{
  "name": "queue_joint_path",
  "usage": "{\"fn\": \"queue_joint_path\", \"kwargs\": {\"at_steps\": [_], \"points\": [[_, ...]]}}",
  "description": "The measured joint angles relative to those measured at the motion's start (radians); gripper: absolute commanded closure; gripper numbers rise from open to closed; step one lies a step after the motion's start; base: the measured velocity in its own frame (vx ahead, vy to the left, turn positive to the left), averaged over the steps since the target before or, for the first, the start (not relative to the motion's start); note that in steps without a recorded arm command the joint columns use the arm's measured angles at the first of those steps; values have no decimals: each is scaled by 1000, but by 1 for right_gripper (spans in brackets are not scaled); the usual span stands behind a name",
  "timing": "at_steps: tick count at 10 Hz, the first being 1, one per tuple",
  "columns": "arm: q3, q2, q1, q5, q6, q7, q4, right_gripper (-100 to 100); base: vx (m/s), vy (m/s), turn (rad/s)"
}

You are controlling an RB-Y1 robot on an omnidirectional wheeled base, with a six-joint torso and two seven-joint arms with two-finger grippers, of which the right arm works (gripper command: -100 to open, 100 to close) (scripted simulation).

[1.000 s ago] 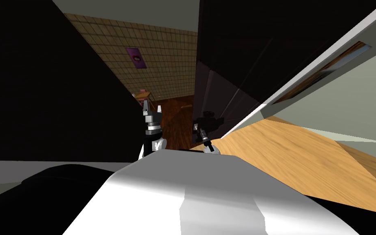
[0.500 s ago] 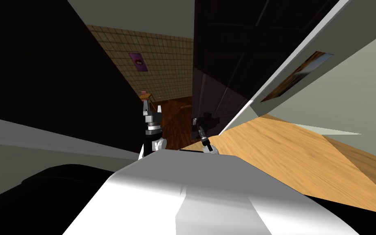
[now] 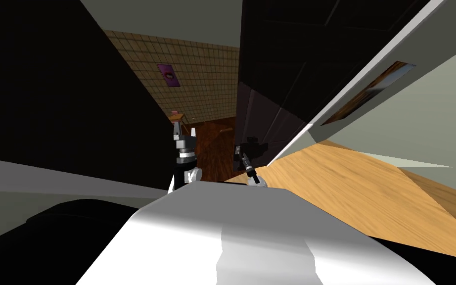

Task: Push the door open

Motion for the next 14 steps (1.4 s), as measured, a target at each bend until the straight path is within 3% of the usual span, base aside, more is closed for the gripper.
{"fn": "queue_joint_path", "kwargs": {"at_steps": [3, 6, 7, 12, 14], "points": [[-5, 0, 0, -2, -4, 4, 1, -100, 192, 57, 22], [-8, 22, 8, -3, -3, 8, -11, -100, 149, 50, 9], [-8, 23, 9, -3, -4, 8, -11, 100, -16, 0, 11], [-8, 22, 8, -3, -1, 8, -10, 100, -12, -4, 2], [-9, 23, 12, -4, 2, 10, -3, 100, 146, 27, -16]]}}
